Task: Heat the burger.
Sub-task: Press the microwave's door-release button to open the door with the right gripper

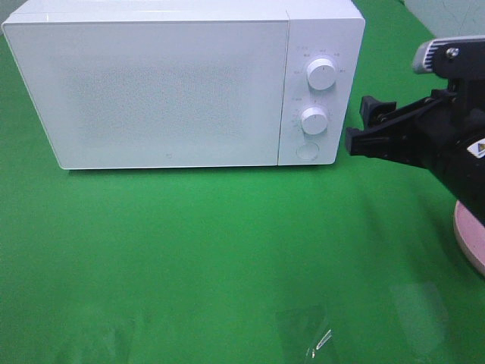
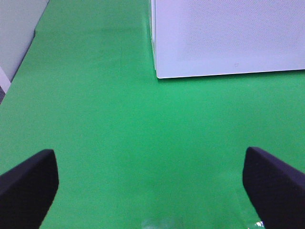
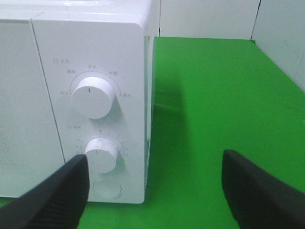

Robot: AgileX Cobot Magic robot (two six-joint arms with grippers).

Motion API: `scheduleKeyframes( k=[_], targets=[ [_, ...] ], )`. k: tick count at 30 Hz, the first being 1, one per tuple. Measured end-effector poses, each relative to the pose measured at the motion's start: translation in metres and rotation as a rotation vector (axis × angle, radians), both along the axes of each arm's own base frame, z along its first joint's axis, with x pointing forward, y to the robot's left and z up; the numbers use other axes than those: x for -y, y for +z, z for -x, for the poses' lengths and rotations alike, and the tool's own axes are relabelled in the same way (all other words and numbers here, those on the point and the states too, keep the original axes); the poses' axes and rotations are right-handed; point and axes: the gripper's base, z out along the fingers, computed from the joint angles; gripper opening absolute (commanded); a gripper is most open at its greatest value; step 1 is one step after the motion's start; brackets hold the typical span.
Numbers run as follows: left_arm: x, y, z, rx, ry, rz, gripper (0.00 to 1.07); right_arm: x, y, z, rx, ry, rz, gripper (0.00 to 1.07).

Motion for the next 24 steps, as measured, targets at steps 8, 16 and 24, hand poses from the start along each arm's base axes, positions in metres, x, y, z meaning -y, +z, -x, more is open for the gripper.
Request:
scheduleKeyframes(
  k=[8,16,24],
  targets=[
    [0.0,0.0,0.0,0.0,0.0,0.0,0.98,-0.023,-0.017,0.012,-0.02,0.005,0.017,0.76],
    [0.0,0.0,0.0,0.0,0.0,0.0,0.98,-0.038,-0.039,0.018,-0.067,0.006,0.011,0.76],
    [0.0,0.0,0.0,0.0,0.0,0.0,0.98,-0.044,-0.035,0.013,-0.054,-0.005,-0.065,0.76]
  ],
)
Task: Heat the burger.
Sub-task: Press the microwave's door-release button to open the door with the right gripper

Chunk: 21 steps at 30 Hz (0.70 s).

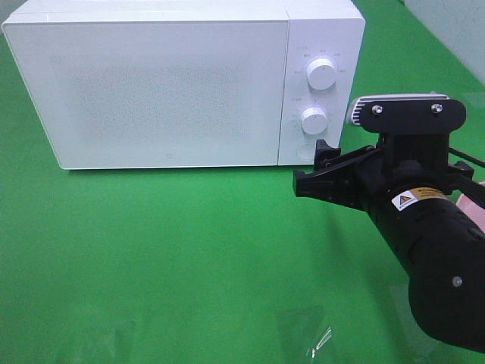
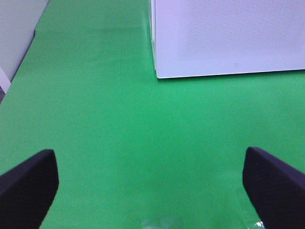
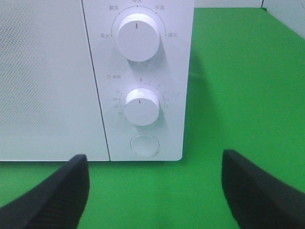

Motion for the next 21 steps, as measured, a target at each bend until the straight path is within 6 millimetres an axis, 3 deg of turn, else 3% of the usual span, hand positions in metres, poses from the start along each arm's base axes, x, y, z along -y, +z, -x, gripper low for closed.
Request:
scheduleKeyframes(
  k=[5,7,10,11,12,14,17,18,21],
  targets=[
    [0.0,0.0,0.0,0.0,0.0,0.0,0.98,-0.0001,-0.0002,0.0,-0.004,-0.022,-0.127,0.74],
    [0.0,0.0,0.0,0.0,0.0,0.0,0.98,-0.0003,-0.0007,0.0001,-0.014,-0.054,-0.316,0.68],
    [0.0,0.0,0.0,0.0,0.0,0.0,0.98,-0.0003,-0.0008,0.0002,-0.017,-0.064,-0.374,0.66],
    [0.0,0.0,0.0,0.0,0.0,0.0,0.98,-0.0004,-0.001,0.0002,-0.021,-0.084,-0.488,0.61],
    [0.0,0.0,0.0,0.0,0.0,0.0,0.98,-0.0004,-0.001,0.0002,-0.021,-0.084,-0.488,0.61],
    [0.0,0.0,0.0,0.0,0.0,0.0,0.98,-0.0013,-0.0024,0.0005,-0.044,-0.13,-0.756,0.47],
    [0.0,0.0,0.0,0.0,0.0,0.0,0.98,-0.0016,-0.0031,0.0007,-0.055,-0.143,-0.826,0.43],
    [0.0,0.0,0.0,0.0,0.0,0.0,0.98,-0.0026,-0.0043,0.0009,-0.075,-0.163,-0.947,0.34],
    [0.0,0.0,0.0,0.0,0.0,0.0,0.98,-0.0034,-0.0055,0.0013,-0.095,-0.184,-1.053,0.25]
  ],
)
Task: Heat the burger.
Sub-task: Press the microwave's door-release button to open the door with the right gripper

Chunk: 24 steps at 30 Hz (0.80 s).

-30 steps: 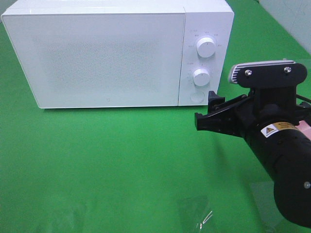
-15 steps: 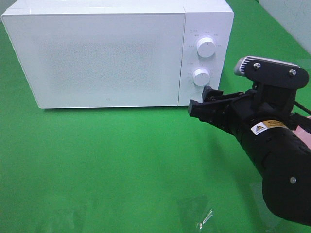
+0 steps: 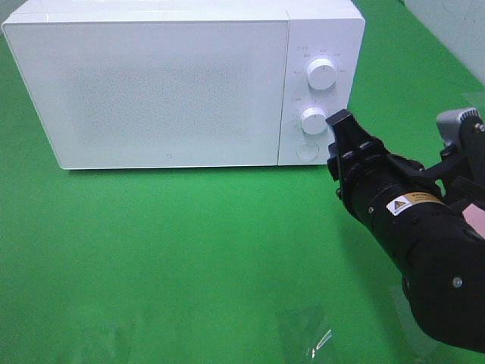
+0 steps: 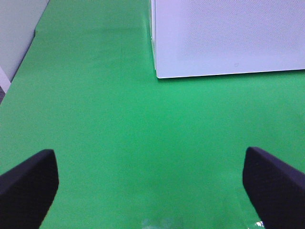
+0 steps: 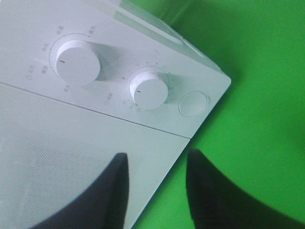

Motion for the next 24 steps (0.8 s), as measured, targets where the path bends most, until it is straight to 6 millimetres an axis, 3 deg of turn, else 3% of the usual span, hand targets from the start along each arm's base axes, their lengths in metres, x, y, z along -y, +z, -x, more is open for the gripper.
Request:
scheduleKeyframes(
  k=[2,6,24],
  targets=[
    [0.0,0.0,0.0,0.0,0.0,0.0,0.98,-0.002,-0.003,0.001,-0.05,-0.032,-0.191,0.08],
    [0.0,0.0,0.0,0.0,0.0,0.0,0.98,-0.002,-0.005,0.002,-0.08,-0.053,-0.293,0.0],
    [0.0,0.0,0.0,0.0,0.0,0.0,0.98,-0.005,-0.017,0.002,-0.144,-0.076,-0.366,0.0]
  ],
)
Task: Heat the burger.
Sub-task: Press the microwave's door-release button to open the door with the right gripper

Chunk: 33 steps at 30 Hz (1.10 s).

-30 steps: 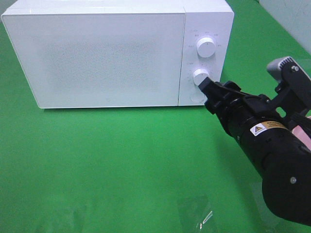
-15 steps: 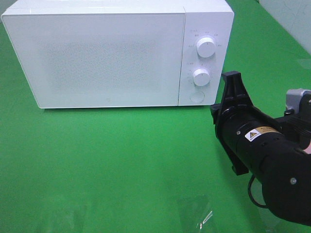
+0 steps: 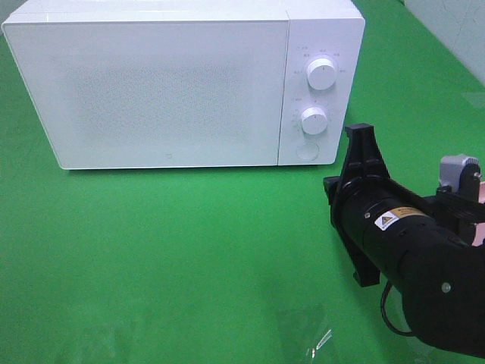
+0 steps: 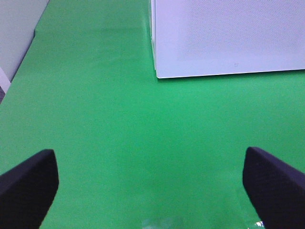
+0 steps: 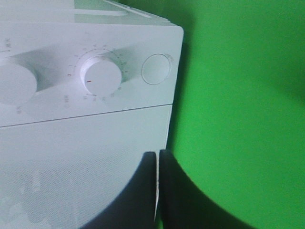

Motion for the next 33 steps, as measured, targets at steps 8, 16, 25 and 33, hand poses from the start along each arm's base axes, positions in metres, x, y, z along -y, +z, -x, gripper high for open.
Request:
scheduleKeyframes(
  k=[8,16,25,33],
  targets=[
    [0.0,0.0,0.0,0.0,0.0,0.0,0.98,-0.001,-0.015,-0.004,-0.046,-0.012,-0.002,0.0],
    [0.0,0.0,0.0,0.0,0.0,0.0,0.98,0.0,-0.019,-0.042,-0.036,-0.005,-0.03,0.0],
    [0.0,0.0,0.0,0.0,0.0,0.0,0.98,0.004,-0.025,-0.063,-0.047,-0.042,-0.029,0.0],
    [0.0,0.0,0.0,0.0,0.0,0.0,0.98,0.004,-0.031,-0.089,-0.055,-0.046,-0.028,0.0]
  ],
)
